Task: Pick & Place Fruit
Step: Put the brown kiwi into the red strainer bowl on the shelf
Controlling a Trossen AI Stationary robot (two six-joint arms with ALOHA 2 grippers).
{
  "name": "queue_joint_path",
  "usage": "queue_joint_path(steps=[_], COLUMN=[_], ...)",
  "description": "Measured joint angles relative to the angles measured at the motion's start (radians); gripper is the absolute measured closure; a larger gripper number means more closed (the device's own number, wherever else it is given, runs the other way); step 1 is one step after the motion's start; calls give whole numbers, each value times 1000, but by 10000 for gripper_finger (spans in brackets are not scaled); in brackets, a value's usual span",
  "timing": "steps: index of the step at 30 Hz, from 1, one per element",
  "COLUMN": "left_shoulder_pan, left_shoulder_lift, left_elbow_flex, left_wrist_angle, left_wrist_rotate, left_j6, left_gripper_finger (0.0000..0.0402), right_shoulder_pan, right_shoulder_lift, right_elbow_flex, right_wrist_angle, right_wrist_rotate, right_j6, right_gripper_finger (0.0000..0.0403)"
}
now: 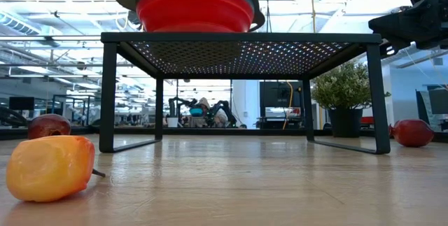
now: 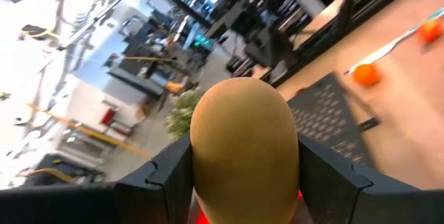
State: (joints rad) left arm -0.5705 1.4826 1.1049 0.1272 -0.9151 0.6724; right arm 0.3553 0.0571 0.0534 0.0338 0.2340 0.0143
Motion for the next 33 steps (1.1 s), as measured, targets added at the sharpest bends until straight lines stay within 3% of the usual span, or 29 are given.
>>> queue_joint_path(steps=[14,22,33], left_shoulder_pan=[15,29,83], left_shoulder_lift=[0,0,-19], left_elbow_flex=[0,0,0], left_wrist_angle=[0,-14,-24], left_wrist_rotate=[-12,-168,-145], left_j6=[24,-244,-598], left_gripper_finger=[192,192,192], right_shoulder_pan=[0,0,0], right_shoulder_lift=[0,0,0], right_elbow_flex=[0,0,0], right_wrist_angle=[0,1,6], right_wrist_rotate=[0,0,1], right_j6=[0,0,0], right_gripper_finger=[403,403,403])
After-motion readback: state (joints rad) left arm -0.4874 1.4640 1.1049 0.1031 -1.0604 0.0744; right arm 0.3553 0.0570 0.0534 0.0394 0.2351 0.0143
